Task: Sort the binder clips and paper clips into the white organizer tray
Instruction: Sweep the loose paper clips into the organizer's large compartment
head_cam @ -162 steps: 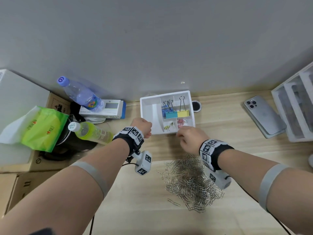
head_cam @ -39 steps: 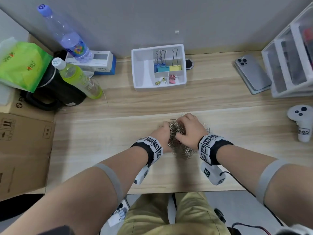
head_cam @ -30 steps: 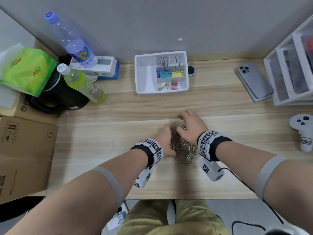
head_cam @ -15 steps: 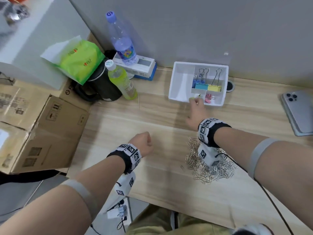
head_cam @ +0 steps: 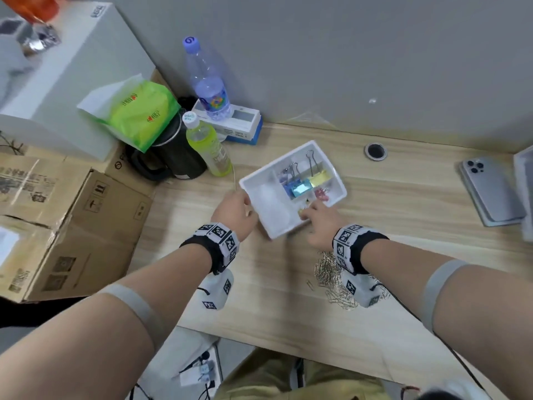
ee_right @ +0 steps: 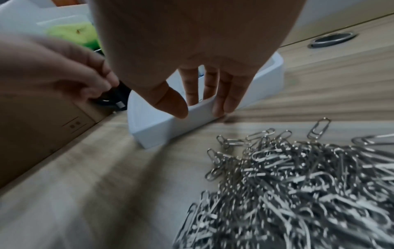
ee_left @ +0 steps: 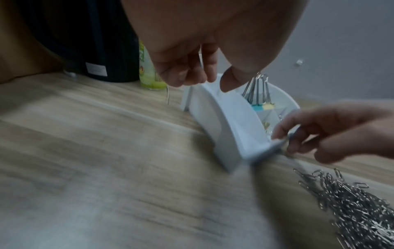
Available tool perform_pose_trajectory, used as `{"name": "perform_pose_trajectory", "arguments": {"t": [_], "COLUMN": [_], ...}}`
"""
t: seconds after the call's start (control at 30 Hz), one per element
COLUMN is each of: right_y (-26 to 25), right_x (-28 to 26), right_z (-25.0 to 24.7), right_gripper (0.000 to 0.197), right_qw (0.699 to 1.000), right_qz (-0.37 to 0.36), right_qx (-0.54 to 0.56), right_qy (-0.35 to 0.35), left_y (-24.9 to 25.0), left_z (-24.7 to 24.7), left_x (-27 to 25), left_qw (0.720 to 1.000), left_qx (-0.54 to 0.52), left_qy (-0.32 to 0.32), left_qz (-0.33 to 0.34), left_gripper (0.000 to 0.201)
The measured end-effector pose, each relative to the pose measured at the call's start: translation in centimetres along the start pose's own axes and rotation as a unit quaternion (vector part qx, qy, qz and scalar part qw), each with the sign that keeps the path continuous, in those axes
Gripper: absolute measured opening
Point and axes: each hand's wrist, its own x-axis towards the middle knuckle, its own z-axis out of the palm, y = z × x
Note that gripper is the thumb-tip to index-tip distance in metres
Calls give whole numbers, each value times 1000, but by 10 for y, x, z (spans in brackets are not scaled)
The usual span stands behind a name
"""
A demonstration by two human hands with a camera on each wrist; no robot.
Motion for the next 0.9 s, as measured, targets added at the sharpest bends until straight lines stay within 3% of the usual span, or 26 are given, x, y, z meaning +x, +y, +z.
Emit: {"name": "perform_pose_trajectory", "arguments": {"t": [0.13, 0.2, 0.27, 0.37, 0.43, 0.5, 0.67, 0.77, 0.9], "right_y": [-9, -12, -13, -8, 0, 12, 45, 52, 58], "right_x": [-13, -20, -24, -33, -41, -50, -72, -81, -83], "right_z": [19, 25, 27, 28, 26, 22, 24, 34, 54], "right_gripper": [46, 40, 33, 31, 39, 57, 115, 125, 127], "right_qw": [999, 999, 998, 997, 995, 995, 987, 983, 988], "right_qz": [-22, -30, -41, -51, -43, -1, 143, 166, 139], "right_qx": [21, 26, 26, 58, 82, 68, -62, -83, -60], "right_qy": [-19, -23, -32, -17, 33, 79, 26, 4, 7], "left_y": [-2, -7, -13, -19, -21, -20, -15, -9, 3], "left_z": [-8, -7, -7, -8, -7, -8, -9, -7, -5], "left_x": [-3, -7, -9, -14, -17, -21, -28, -34, -36], "left_qw": [998, 992, 982, 961, 950, 945, 934, 932, 937], "left_qx": [45, 107, 158, 187, 205, 214, 217, 215, 185], "left_qy": [38, 24, -46, -171, -211, -224, -261, -273, -279], "left_qz": [-38, -69, -90, -110, -109, -105, -110, -106, -101], "left_gripper": [39, 46, 48, 24, 8, 8, 9, 11, 7]}}
